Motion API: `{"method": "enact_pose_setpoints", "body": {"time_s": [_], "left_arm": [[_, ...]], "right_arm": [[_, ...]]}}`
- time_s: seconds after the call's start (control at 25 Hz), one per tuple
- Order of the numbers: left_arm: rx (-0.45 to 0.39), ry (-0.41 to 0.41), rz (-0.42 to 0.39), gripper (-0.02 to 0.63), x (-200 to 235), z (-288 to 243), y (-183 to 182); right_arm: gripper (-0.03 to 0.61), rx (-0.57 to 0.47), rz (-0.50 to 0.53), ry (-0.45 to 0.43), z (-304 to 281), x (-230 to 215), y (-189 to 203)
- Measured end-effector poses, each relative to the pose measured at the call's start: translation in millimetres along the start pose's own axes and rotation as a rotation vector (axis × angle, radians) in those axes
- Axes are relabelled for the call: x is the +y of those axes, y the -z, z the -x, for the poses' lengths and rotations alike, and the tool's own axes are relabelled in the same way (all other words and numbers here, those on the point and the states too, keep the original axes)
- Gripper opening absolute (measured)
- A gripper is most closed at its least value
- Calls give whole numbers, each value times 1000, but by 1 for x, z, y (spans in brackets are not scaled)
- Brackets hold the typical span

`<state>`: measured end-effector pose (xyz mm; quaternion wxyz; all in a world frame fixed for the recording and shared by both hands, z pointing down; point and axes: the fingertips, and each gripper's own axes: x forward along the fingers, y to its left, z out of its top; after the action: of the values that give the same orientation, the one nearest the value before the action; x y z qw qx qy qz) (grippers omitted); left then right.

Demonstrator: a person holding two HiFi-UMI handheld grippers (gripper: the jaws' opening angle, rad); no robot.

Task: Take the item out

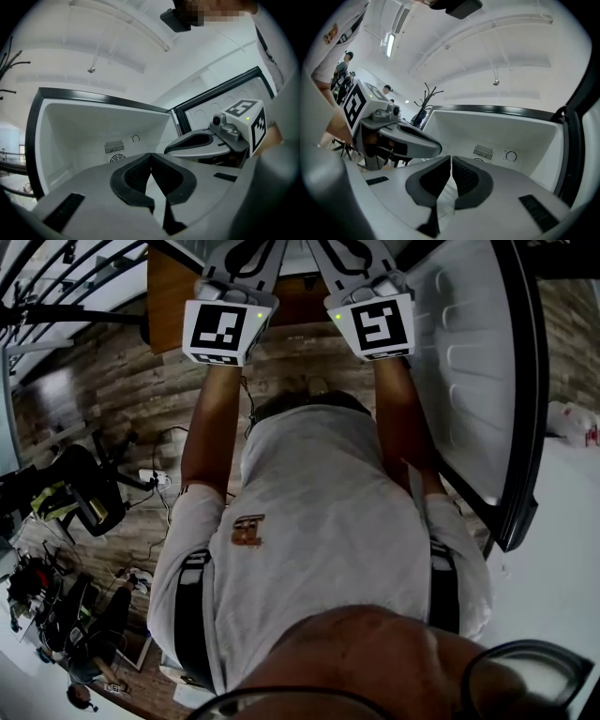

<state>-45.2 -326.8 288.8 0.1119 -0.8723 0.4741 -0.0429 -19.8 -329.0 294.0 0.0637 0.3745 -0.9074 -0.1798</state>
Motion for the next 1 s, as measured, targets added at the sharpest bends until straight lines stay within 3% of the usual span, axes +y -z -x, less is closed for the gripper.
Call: {"method": "enact_pose_setpoints", "body": {"time_s": [0.56,0.68,0.8,0.92,1.0], "left_arm": [[162,57,-432,23,9,-16,24],[204,80,-508,92,8,-19,32],[243,101,-574,111,8,-21,40],[280,119,-640,127,9,-23,47],[314,129,-689,135,10,-26,53]], "right_arm": [[37,146,312,-16,-24,4,19],[37,176,354,-29,-27,6,26],[40,199,386,-50,-31,9,34],[152,231,416,-77,-38,12,43],[152,255,445,-84,-42,12,49]]}}
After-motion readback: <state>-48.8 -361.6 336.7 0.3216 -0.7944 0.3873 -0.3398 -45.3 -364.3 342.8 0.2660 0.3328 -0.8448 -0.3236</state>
